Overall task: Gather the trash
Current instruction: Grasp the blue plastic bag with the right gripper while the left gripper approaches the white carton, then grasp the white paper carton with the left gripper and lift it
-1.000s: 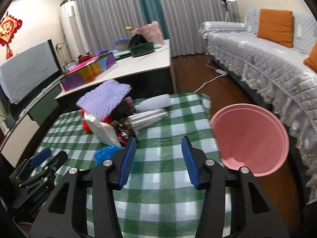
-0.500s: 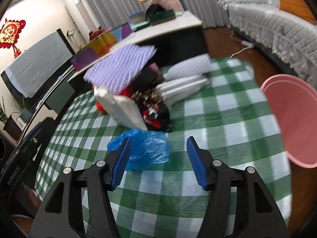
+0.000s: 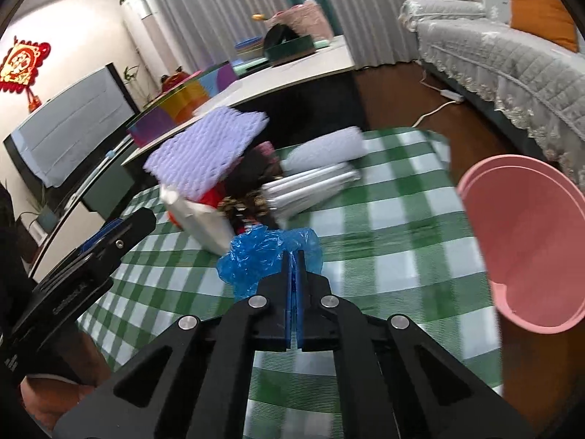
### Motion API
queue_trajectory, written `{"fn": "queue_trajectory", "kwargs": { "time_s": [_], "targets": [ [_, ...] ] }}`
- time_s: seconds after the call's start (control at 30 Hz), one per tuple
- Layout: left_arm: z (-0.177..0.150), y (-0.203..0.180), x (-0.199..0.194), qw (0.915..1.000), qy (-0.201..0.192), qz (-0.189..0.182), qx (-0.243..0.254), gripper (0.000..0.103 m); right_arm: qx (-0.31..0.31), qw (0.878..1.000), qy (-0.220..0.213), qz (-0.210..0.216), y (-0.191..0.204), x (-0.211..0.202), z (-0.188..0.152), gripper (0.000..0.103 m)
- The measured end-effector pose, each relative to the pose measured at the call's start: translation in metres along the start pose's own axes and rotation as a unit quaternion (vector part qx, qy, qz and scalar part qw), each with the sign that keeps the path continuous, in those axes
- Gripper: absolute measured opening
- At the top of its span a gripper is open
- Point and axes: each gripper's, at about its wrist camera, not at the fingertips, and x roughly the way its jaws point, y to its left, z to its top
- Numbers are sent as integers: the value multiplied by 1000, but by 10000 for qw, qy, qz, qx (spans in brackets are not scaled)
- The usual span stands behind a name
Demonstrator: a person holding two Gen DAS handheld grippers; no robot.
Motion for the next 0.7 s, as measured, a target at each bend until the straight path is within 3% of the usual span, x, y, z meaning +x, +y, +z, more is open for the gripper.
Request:
{"fn": "queue_trajectory", "kwargs": {
  "time_s": [0.17,0.37,0.5,0.57,0.7],
  "targets": [
    [1,-15,20,9999,73,69,43,78,60,9998,-32,-161,-18,-2,2,2],
    [2,-12,43,9989,369,267,-127,78,74,9997,-61,-208,-24,-3,2,2],
    [2,-4,39,9985,323,372,-237,77,40,9997,-89,-213,-21,-4,3,2],
    [4,1,32,9986,256,387,-260,72,15,9997,-104,-225,-20,-4,3,2],
    [7,8,20,9988,187,378,-237,40,21,9996,-138,-237,-17,-6,3,2]
  ]
}}
